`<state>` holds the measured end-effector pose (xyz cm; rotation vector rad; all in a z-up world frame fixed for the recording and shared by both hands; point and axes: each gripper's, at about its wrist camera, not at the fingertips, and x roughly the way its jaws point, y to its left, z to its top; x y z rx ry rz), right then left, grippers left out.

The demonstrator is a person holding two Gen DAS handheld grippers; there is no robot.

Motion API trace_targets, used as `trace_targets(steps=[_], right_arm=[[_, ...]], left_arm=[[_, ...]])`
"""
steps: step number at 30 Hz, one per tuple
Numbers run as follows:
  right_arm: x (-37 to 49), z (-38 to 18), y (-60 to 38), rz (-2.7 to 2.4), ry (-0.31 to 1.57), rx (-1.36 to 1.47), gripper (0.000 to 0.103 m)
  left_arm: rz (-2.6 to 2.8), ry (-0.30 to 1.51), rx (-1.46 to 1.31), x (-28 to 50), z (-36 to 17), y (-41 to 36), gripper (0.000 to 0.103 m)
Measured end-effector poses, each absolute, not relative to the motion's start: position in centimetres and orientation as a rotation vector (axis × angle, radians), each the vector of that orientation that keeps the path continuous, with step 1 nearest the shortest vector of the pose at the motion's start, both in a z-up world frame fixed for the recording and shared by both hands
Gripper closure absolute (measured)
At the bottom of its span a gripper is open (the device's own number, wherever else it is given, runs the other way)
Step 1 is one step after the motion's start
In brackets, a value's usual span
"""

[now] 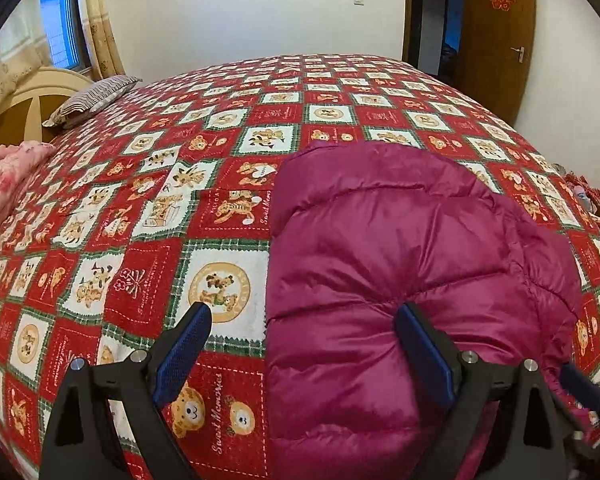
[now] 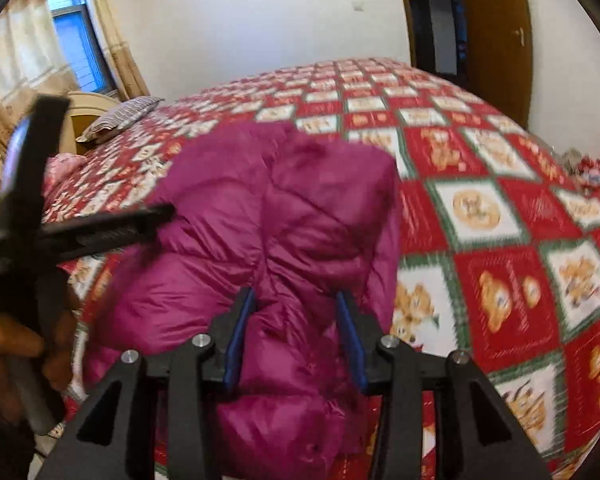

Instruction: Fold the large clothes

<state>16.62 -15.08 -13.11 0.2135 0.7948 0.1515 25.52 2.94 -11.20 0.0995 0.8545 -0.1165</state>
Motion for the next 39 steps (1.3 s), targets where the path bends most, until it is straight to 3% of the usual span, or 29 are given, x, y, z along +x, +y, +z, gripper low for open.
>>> trace_targets(steps=[9, 18, 20, 22, 30, 35, 37, 39], right_arm=[[16.9, -15.3, -14.8, 0.159, 0.768, 0.181, 0.056], [15.5, -11.1, -16.8, 0.181, 0.741, 0.278, 0.052], [15.0, -9.7, -17.6, 0.168, 0.708, 0.278, 0.033], [14.6, -8.6, -18.3, 0.159, 0.679, 0.279, 0.022], [15.2, -9.4, -19.8, 0.133, 0.705, 0.333, 0.02], [15.7, -9.9, -20.1, 0.178, 0.733, 0.351, 0.01], [16.3, -9.7, -20.2, 0.2, 0.725, 0.357, 0.0], [17.2, -9.7, -20.2, 0.211, 0.726, 0.357, 0.0]], left_arm=[[-0.099, 0.867, 0.091, 25.6, -12.0, 2.6, 0.009], [-0.129, 0.843, 0.02, 23.8, -9.9, 6.0, 0.009], [-0.154, 0.844, -0.028, 23.5, -9.7, 7.6, 0.009], [-0.189, 0.862, -0.131, 23.4, -9.6, 9.6, 0.009], [-0.198, 0.905, -0.443, 23.6, -11.0, 15.0, 0.009], [-0.294, 0.924, -0.521, 24.6, -11.7, 14.2, 0.009], [-0.295, 0.942, -0.533, 25.5, -12.4, 13.6, 0.009], [-0.28, 0.977, -0.545, 26.5, -13.3, 12.8, 0.009]])
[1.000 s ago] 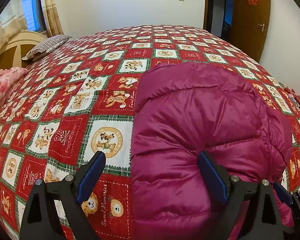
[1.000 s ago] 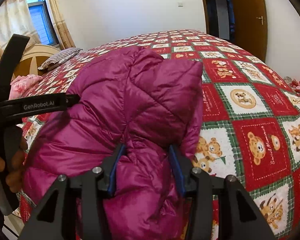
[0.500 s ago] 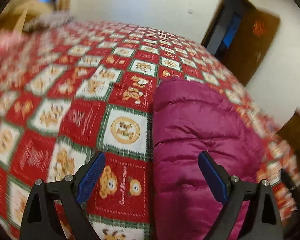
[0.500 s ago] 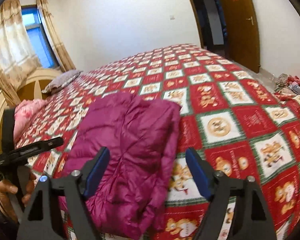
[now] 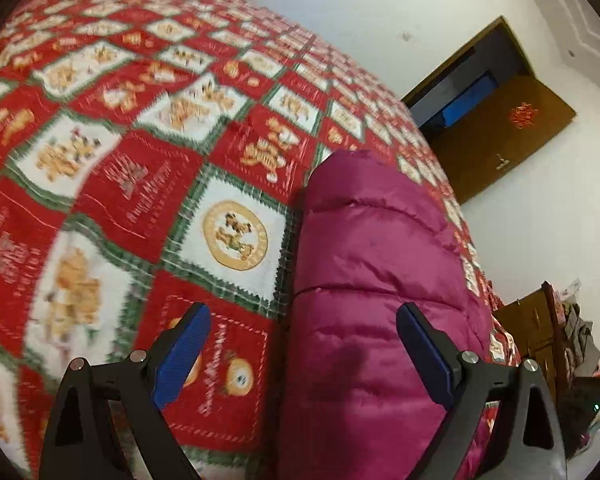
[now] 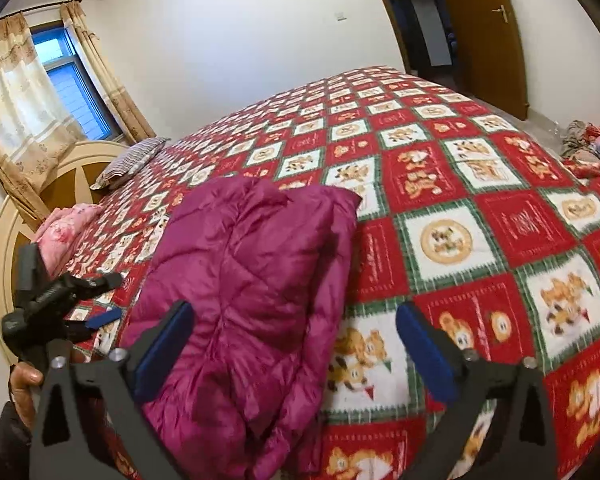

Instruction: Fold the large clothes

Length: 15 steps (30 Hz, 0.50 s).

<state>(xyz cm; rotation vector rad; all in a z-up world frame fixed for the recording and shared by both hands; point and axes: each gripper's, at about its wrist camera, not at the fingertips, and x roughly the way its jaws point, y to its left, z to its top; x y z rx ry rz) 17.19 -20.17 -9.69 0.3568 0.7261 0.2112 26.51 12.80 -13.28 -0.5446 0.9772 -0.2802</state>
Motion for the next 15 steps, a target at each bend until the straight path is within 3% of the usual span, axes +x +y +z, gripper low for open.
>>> trace_targets(steps=[15], right_arm=[[23.3, -14.3, -18.2, 0.303, 0.833, 0.385, 0.0]], left_arm=[[-0.45, 1.016, -0.514, 29.8, -15.3, 9.3, 0.005]])
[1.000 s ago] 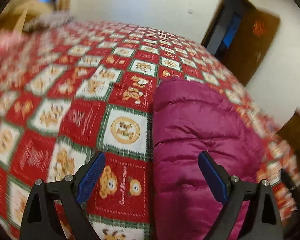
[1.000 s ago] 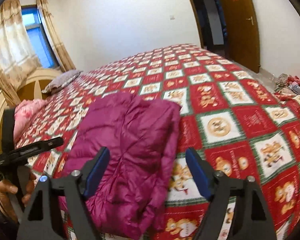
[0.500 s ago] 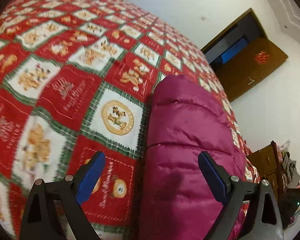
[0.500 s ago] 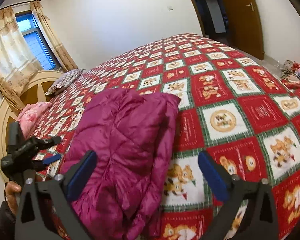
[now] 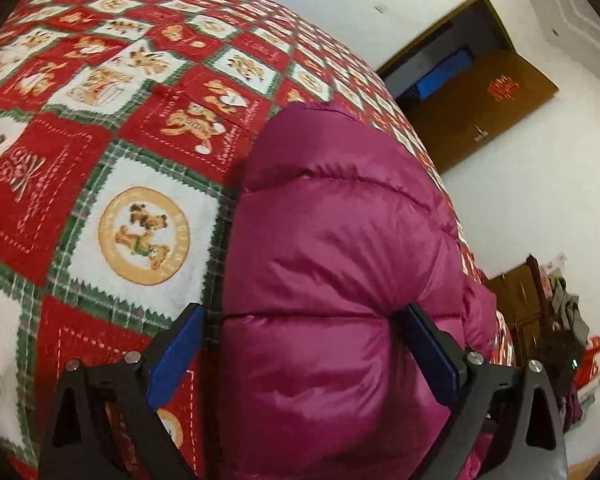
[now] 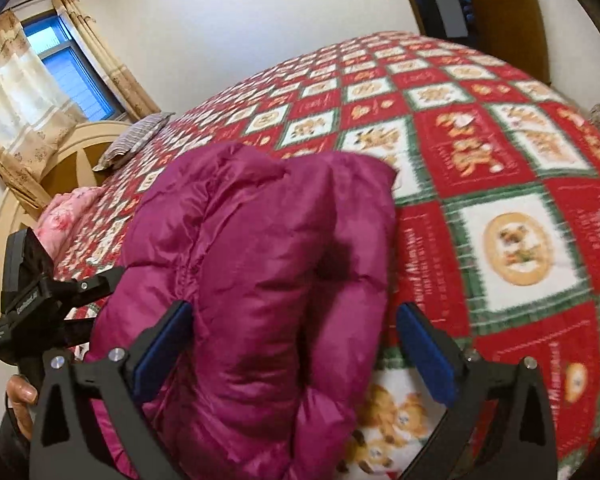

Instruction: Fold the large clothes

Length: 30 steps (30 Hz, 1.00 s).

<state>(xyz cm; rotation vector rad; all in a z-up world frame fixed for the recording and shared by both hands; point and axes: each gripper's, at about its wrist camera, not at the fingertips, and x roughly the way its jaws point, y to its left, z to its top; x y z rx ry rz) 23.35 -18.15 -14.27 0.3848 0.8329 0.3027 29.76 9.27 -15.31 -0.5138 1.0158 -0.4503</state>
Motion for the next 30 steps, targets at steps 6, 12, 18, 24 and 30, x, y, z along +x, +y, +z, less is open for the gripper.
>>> trace_targets(steps=[6, 12, 18, 24, 30], right_arm=[[23.5, -15.0, -17.5, 0.356, 0.841, 0.419, 0.0], [23.5, -15.1, -16.4, 0.368, 0.852, 0.374, 0.007], [23.3, -14.7, -14.8, 0.379, 0.873, 0.315, 0.039], [22.6, -13.8, -14.1, 0.353, 0.884, 0.273, 0.063], [21.3, -11.9, -14.3, 0.338, 0.861, 0.28, 0.07]], left_arm=[[-0.573, 1.02, -0.488, 30.0, -15.6, 8.6, 0.005], [-0.527, 1.043, -0.375, 30.1, -15.2, 6.6, 0.004], [-0.454, 1.01, -0.267, 29.1, -14.7, 5.3, 0.012], [-0.415, 0.971, -0.194, 27.8, -13.4, 4.6, 0.03], [-0.421, 0.931, -0.159, 26.4, -11.2, 3.9, 0.044]])
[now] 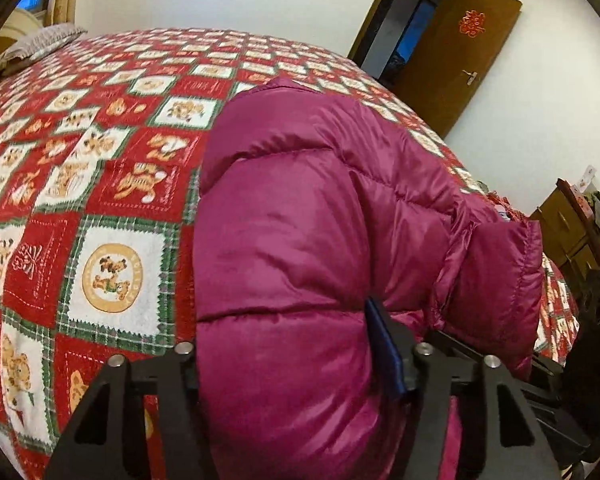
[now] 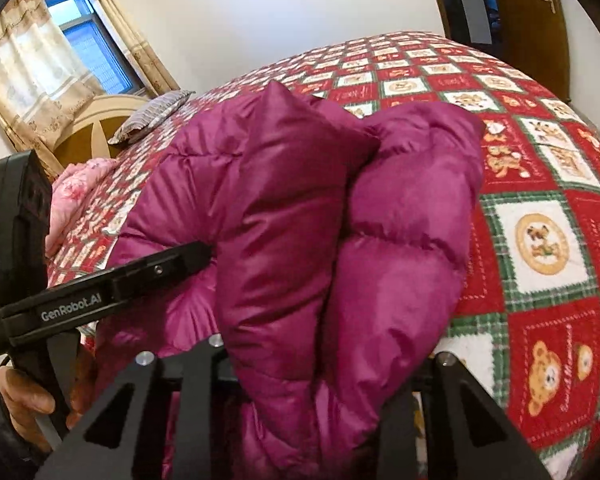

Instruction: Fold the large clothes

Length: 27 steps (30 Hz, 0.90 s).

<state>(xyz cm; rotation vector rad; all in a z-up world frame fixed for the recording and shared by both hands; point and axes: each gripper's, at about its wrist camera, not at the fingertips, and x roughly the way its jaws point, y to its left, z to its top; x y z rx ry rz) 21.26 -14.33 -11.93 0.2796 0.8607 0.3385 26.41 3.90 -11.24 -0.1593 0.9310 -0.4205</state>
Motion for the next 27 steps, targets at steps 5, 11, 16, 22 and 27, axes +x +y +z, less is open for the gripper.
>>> trace_targets(steps=[5, 11, 16, 22, 27], right_arm=[[19.8, -10.8, -15.3, 0.316, 0.844, 0.286, 0.071], [16.6, -9.9, -16.9, 0.263, 0.832, 0.314, 0.071], [14.4, -9.3, -19.1, 0.204, 0.815, 0.354, 0.071], [13.7, -7.9, -22.6, 0.123, 0.783, 0.342, 0.071], [14.7, -6.5, -25.1, 0.059, 0.751, 0.272, 0.071]], left_arm=[[-0.463, 0.933, -0.171, 25.8, -10.5, 2.6, 0.046], [-0.53, 0.963, -0.171, 24.2, -10.2, 0.5, 0.046], [-0.6, 0.984, -0.144, 22.7, -9.7, -2.7, 0.046], [-0.666, 0.984, -0.131, 23.1, -9.0, -6.7, 0.046], [-0.7, 0.975, -0.133, 24.3, -8.4, -10.4, 0.046]])
